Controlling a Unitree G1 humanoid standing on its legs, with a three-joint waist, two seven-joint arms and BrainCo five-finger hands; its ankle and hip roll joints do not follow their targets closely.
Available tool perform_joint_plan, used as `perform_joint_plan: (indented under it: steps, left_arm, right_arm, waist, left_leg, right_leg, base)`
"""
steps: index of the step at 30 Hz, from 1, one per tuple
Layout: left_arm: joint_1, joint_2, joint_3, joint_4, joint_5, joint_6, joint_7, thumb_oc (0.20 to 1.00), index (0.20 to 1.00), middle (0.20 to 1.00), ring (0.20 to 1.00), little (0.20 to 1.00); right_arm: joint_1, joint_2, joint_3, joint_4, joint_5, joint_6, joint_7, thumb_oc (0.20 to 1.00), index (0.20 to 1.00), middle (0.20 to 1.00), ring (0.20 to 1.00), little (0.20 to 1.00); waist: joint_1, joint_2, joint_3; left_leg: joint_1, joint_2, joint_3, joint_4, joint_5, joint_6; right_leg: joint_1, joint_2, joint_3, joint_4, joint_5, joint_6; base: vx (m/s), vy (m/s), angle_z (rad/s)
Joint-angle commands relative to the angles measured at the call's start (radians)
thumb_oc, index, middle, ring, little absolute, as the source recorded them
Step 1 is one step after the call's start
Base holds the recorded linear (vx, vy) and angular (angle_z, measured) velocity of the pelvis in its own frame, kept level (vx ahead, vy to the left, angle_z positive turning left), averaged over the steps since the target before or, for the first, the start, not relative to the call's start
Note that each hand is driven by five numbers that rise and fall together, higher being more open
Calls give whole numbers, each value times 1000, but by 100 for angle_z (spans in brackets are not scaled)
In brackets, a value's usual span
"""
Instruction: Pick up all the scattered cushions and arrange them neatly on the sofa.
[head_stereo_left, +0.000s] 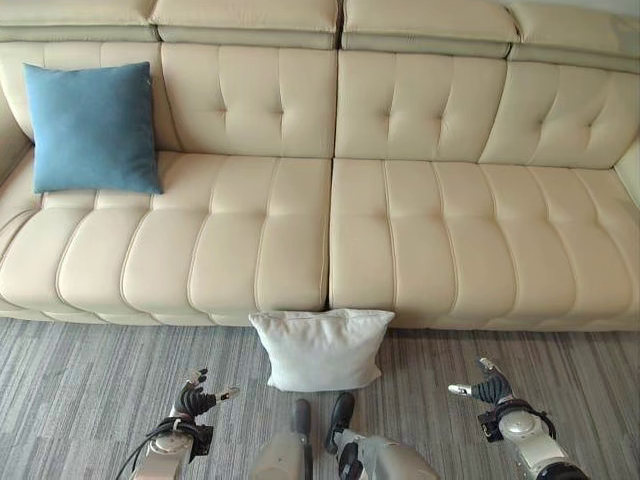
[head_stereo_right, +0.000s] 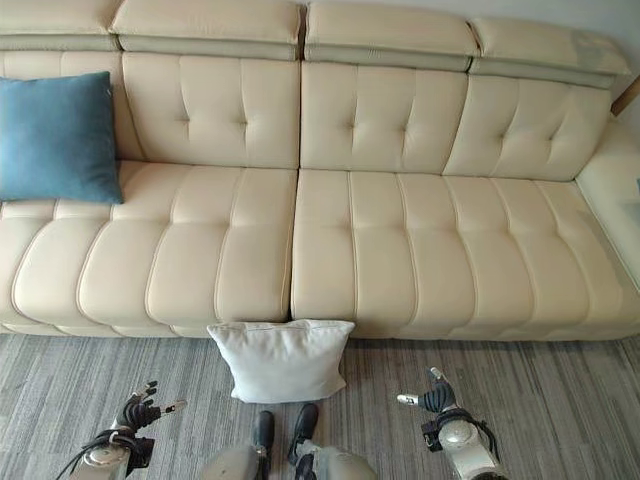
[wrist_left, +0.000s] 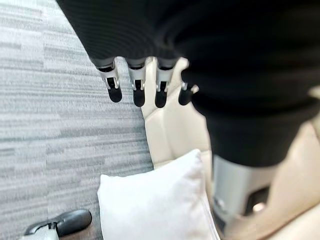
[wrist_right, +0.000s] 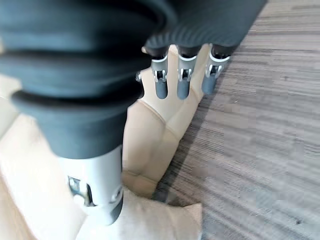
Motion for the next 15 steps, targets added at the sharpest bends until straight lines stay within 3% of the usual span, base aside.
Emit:
perform_joint_plan:
  steps: [1,3,8,9,13,15]
  left_arm:
    - [-85,61,-20,2,-80,-51,70,1000,1000,1000,1000,1000]
    - [-132,67,-24,24,-115,-60,97,1000,1000,1000,1000,1000]
    - [-249,71,-36,61,-179,-69,143,1000,1000,1000,1000,1000]
    - [-315,75,-52,71,-202,-78,170,1000,1000,1000,1000,1000]
    - [-460,101,-107,64,-194,-78,203,1000,1000,1000,1000,1000]
    - [-492,104,-122,65,-193,-72,202,1000,1000,1000,1000,1000]
  right_arm:
    - [-105,-48,-15,9,64,-8,-68,1000,1000,1000,1000,1000]
    - [-163,-52,-18,22,102,-10,-99,1000,1000,1000,1000,1000]
    - [-299,-59,-22,44,177,-18,-157,1000,1000,1000,1000,1000]
    - [-369,-52,-16,53,219,-26,-190,1000,1000,1000,1000,1000]
    - [-528,-44,13,62,262,-40,-240,1000,1000,1000,1000,1000]
    - [-565,-41,24,61,271,-43,-250,1000,1000,1000,1000,1000]
  waist:
    - [30,8,42]
    - [29,16,58]
    - [21,26,97]
    - [13,29,121]
    - [-5,41,134]
    - [-9,43,135]
  left_leg:
    - [-52,4,2,60,-41,-22]
    - [-112,9,-1,108,-72,-26]
    - [-305,23,6,243,-89,-18]
    - [-408,31,9,314,-97,-14]
    - [-625,36,2,442,-122,-3]
    - [-680,38,-3,480,-126,-2]
  right_leg:
    - [-47,-104,96,71,-49,66]
    - [-111,-105,104,114,-71,67]
    - [-298,-121,105,223,-84,51]
    - [-395,-130,108,283,-92,44]
    - [-604,-138,112,398,-112,36]
    - [-653,-140,119,427,-116,32]
  base:
    - [-184,11,-5]
    - [-92,18,-2]
    - [-160,21,-1]
    - [-171,14,-3]
    - [-139,11,-2]
    - [-59,9,3]
